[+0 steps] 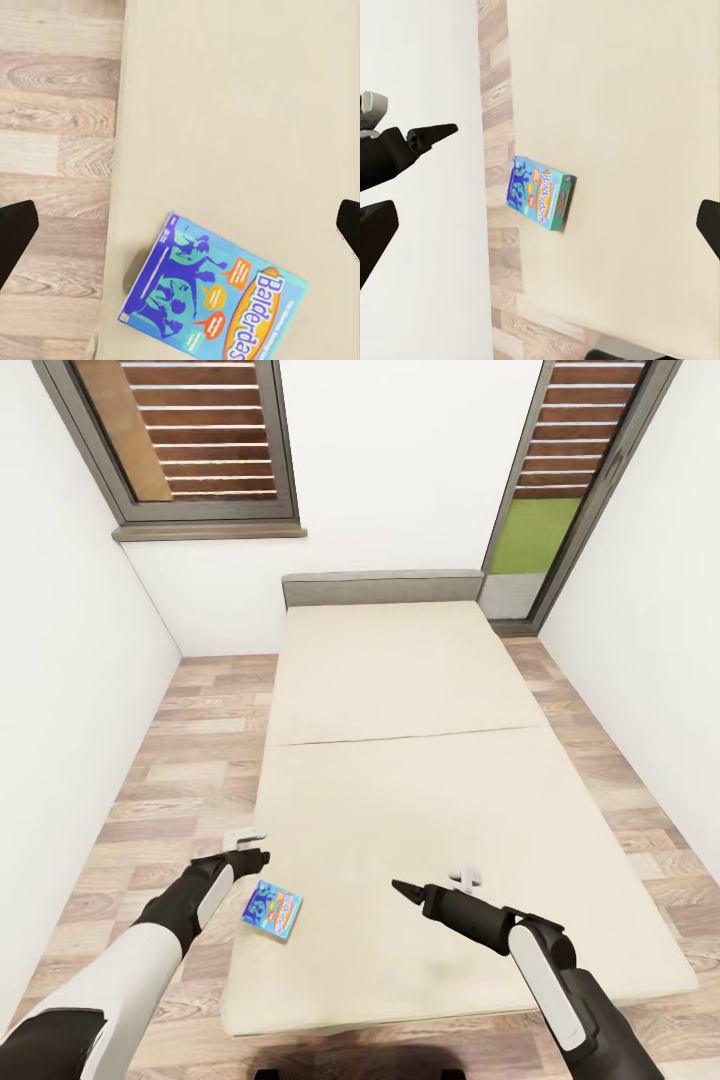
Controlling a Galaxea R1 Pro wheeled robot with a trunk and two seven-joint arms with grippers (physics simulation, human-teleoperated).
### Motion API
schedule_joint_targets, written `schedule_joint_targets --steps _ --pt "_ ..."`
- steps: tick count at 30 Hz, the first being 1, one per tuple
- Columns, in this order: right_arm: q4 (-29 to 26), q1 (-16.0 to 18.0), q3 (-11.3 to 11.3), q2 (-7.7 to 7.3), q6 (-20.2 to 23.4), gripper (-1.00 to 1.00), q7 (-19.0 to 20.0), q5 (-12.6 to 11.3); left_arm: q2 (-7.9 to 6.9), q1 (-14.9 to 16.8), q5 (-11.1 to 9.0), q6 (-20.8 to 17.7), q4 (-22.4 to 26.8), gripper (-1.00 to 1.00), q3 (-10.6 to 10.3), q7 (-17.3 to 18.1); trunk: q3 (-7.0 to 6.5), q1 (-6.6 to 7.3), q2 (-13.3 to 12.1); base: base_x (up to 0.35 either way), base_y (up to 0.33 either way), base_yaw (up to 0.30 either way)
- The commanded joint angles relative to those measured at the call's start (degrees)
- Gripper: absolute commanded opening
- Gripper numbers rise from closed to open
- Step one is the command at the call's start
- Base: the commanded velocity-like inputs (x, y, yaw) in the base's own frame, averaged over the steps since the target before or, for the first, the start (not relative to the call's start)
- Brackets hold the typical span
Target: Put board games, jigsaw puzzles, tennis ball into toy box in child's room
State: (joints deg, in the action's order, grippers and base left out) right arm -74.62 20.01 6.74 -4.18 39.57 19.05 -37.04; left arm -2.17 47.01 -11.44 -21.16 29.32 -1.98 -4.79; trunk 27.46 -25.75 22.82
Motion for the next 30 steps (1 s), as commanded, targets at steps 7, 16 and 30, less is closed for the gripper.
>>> schedule_joint_targets --steps 7,16,30 --pt "-10.78 -0.69 2.54 -0.15 1.82 1.0 -0.02 -0.15 0.08 0.01 -0.58 1.64 -2.39 1.0 -0.14 -0.4 0.08 -0.03 0.09 0.0 0.0 0.0" --pt "-17.36 -0.32 6.15 1.4 10.02 1.0 -0.49 -0.4 0.17 0.01 -0.56 2.0 -2.67 1.0 -0.2 -0.4 0.6 -0.03 0.09 0.0 0.0 0.038" --pt "-9.89 0.28 4.5 1.34 8.33 1.0 -0.31 -0.56 0.24 0.01 -0.6 2.09 -2.68 1.0 -0.13 -0.19 1.86 -0.03 0.09 0.0 0.0 0.014"
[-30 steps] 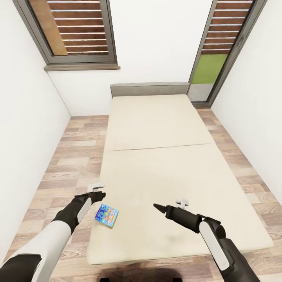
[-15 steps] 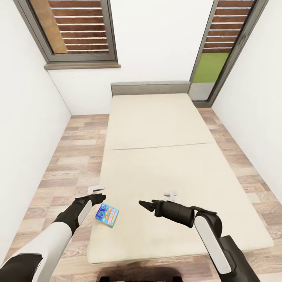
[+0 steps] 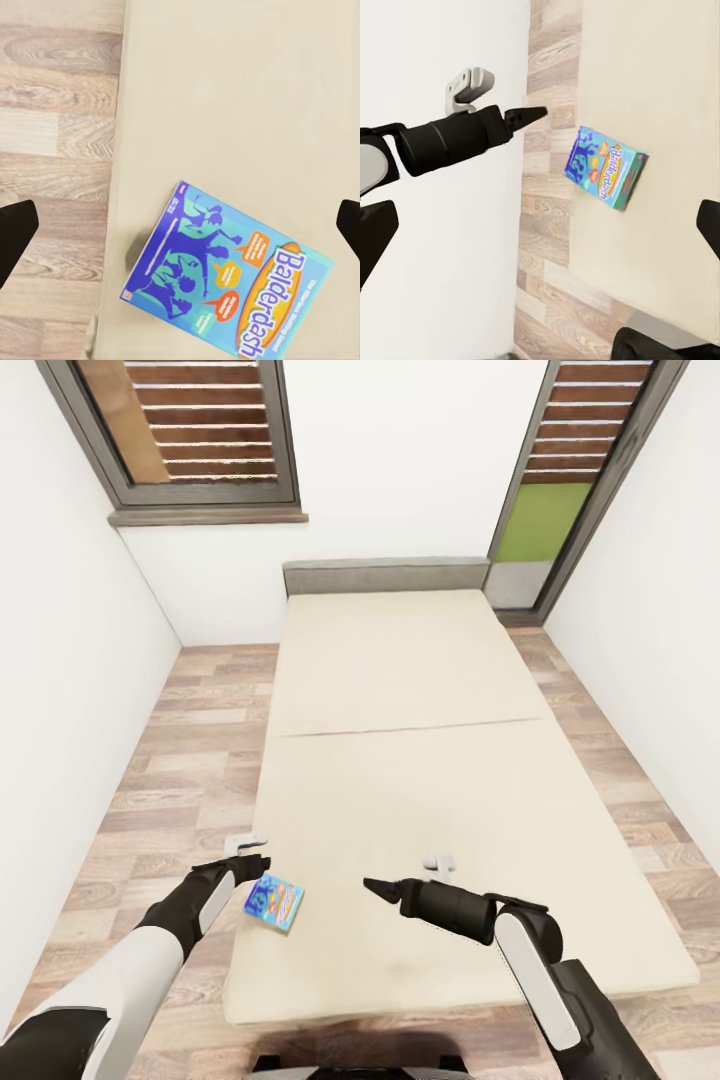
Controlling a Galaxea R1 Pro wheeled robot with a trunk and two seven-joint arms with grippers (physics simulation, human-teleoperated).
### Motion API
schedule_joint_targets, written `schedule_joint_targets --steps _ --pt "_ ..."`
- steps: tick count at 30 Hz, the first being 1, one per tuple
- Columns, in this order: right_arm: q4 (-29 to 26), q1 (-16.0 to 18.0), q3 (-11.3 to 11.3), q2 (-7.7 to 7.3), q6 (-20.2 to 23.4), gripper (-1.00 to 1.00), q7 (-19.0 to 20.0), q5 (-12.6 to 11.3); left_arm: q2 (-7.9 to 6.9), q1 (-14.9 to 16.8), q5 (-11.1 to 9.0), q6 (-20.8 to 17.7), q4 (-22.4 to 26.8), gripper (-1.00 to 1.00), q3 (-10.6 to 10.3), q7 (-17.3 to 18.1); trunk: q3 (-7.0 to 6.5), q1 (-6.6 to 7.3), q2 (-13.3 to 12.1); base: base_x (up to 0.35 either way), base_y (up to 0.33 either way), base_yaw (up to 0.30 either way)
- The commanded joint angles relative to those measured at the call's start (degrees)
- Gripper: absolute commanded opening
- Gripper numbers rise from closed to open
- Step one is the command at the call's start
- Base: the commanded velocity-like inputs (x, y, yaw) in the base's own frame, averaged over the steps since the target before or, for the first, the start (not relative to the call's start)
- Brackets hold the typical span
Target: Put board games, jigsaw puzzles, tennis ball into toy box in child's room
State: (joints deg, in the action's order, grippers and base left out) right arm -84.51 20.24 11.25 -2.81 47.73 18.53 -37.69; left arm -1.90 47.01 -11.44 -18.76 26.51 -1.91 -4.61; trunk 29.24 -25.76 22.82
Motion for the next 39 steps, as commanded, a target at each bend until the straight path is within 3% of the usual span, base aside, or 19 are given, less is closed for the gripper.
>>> schedule_joint_targets --steps 1,5,9,16,19,23,39 --pt "0.65 0.18 -0.98 -0.17 -0.24 1.0 0.4 -0.02 0.0 0.01 -0.6 -0.32 0.12 1.0 -0.2 -0.35 0.17 -0.02 0.1 0.0 0.0 0.0" --pt "1.53 0.39 -2.96 -0.44 -0.82 1.0 0.7 -0.22 0.06 0.01 -0.6 -0.32 0.23 1.0 -0.2 -0.28 0.55 -0.02 0.1 0.0 0.0 0.0" --pt "1.69 0.44 -3.42 -0.1 -1.02 1.0 0.68 -0.07 0.3 0.01 -0.6 -0.32 0.56 1.0 -0.19 -0.23 0.92 -0.02 0.1 0.0 0.0 0.0" --pt "1.72 0.41 -3.33 0.26 -1.14 1.0 0.71 0.37 0.97 0.94 -0.6 1.16 1.05 1.0 -0.19 -0.22 1.57 -0.02 0.1 0.0 0.0 0.0" --pt "1.74 0.41 -3.15 0.32 -1.14 1.0 0.64 0.41 2.2 4.47 -0.68 1.41 0.73 1.0 -0.2 -0.22 1.84 -0.02 0.1 0.0 0.0 0.0" --pt "1.89 0.44 -3.12 0.31 -1.09 1.0 0.64 0.47 2.57 6.21 -0.75 1.09 0.52 1.0 -0.18 -0.15 2.02 -0.02 0.1 0.0 0.0 0.0" --pt "0.78 0.42 -3.41 -0.13 -0.82 1.0 0.63 0.17 2.66 6.77 -0.69 0.59 0.18 1.0 -0.2 3.29 3.32 -0.02 0.1 0.0 0.0 0.0"
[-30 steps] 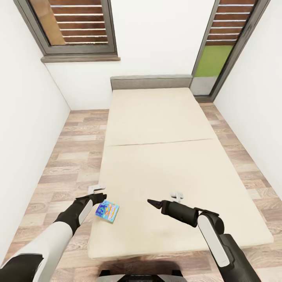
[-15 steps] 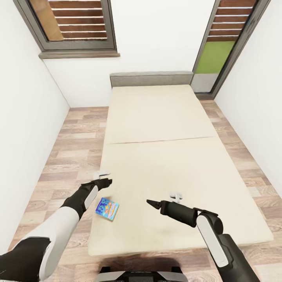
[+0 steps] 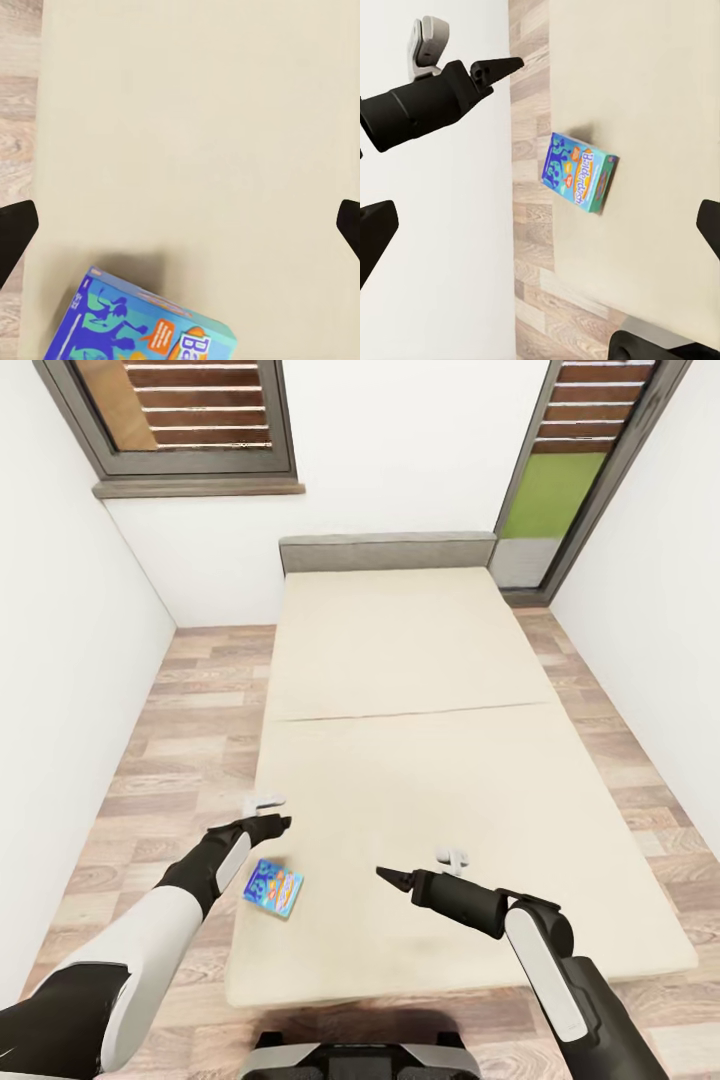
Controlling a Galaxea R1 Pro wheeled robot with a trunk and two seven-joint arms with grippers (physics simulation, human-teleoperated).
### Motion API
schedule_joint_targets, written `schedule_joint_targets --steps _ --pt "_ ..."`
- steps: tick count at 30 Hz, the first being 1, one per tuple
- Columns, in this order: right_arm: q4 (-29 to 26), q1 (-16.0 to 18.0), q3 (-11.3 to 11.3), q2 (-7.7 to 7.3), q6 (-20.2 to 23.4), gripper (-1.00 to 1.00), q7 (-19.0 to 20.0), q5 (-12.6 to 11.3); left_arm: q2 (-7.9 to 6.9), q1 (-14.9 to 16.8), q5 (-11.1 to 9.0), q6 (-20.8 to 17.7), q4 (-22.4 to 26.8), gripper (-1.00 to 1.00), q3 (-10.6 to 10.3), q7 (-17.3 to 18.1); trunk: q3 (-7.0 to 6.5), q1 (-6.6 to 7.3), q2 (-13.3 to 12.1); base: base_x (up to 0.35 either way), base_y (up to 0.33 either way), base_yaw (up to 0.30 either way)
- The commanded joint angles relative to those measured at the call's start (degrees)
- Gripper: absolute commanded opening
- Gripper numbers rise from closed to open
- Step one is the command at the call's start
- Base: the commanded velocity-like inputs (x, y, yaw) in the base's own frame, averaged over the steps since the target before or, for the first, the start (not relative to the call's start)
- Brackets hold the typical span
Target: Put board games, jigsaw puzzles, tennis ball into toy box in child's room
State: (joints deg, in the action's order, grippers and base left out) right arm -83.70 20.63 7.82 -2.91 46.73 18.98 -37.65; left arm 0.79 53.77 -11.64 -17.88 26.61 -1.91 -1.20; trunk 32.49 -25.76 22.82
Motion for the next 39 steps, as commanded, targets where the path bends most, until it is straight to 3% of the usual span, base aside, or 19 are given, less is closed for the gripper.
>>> schedule_joint_targets --steps 1,39 --pt "-0.08 0.03 0.01 -0.05 0.19 1.0 0.18 0.1 -0.07 0.02 -0.5 -0.22 -0.1 1.0 -0.2 -0.09 0.17 -0.03 0.09 0.0 0.0 0.0" --pt "-0.14 0.02 0.42 0.43 0.21 1.0 0.1 0.39 -0.43 -0.03 -0.41 0.11 -0.42 1.0 -0.28 0.23 3.75 -0.03 0.09 0.0 0.0 0.0"
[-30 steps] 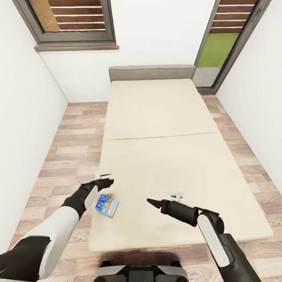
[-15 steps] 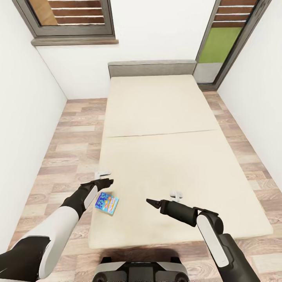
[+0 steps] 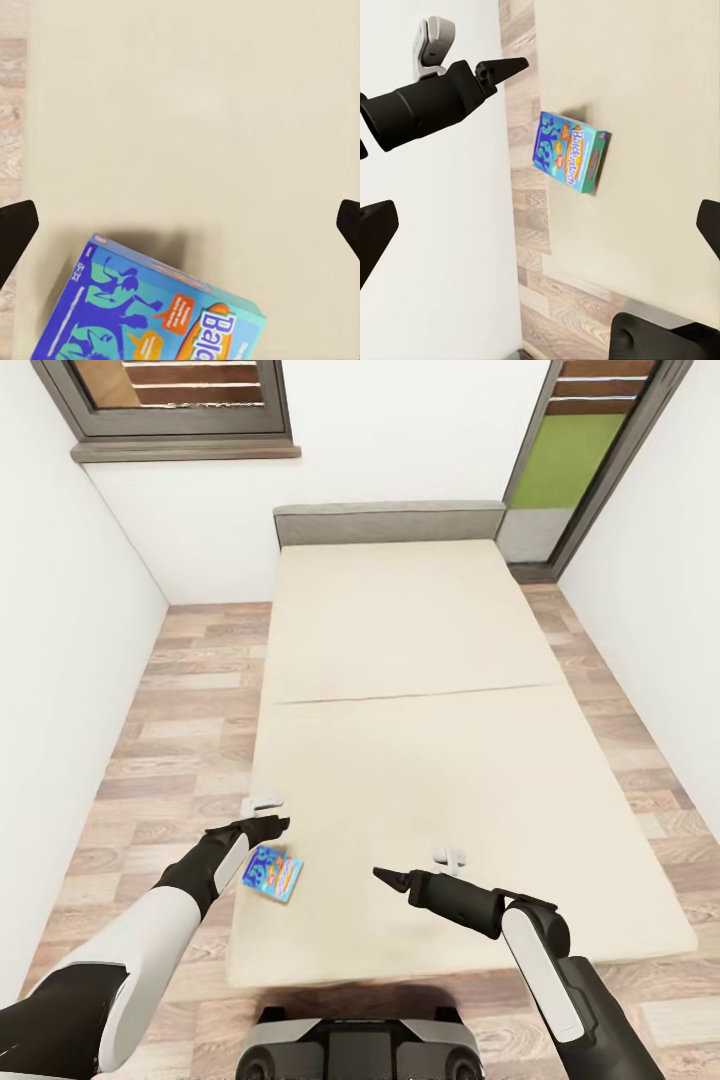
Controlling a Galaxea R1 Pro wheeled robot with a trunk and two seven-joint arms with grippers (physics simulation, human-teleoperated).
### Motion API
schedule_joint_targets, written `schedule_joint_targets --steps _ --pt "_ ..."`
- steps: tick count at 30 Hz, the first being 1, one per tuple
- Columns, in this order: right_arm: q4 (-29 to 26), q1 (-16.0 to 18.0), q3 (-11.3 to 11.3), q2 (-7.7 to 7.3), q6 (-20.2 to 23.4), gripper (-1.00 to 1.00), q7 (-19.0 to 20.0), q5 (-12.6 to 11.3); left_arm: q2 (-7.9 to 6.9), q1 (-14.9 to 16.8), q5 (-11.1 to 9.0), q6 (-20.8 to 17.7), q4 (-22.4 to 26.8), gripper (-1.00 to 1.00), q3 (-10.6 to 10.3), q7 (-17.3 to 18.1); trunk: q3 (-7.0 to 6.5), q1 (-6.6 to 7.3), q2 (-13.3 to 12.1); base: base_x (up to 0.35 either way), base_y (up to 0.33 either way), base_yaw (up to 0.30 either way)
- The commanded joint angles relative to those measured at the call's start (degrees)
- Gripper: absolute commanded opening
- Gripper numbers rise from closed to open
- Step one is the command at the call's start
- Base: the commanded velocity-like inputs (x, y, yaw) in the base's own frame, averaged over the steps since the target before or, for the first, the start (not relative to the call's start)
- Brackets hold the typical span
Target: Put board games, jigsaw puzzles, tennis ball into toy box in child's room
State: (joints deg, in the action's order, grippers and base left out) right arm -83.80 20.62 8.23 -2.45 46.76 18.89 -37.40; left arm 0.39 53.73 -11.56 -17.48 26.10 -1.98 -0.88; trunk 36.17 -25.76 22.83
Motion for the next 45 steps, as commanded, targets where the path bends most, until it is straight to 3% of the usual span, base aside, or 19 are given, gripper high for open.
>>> schedule_joint_targets --steps 1,28,45 --pt "-0.04 0.03 0.02 -0.04 0.18 1.0 0.19 0.13 -0.03 0.03 -0.48 -0.28 0.09 1.0 -0.21 -0.09 0.16 -0.03 0.09 0.0 0.0 0.0" --pt "0.04 0.05 0.11 -0.01 0.18 1.0 0.18 0.13 -0.08 0.0 -0.48 -0.27 0.56 1.0 -0.22 -0.01 2.71 -0.03 0.09 0.0 0.0 0.0" --pt "-0.04 0.04 0.12 -0.01 0.18 1.0 0.19 0.13 -0.38 0.06 -0.48 -0.35 3.71 1.0 -0.22 -0.05 4.31 -0.03 0.09 0.0 0.0 0.0"
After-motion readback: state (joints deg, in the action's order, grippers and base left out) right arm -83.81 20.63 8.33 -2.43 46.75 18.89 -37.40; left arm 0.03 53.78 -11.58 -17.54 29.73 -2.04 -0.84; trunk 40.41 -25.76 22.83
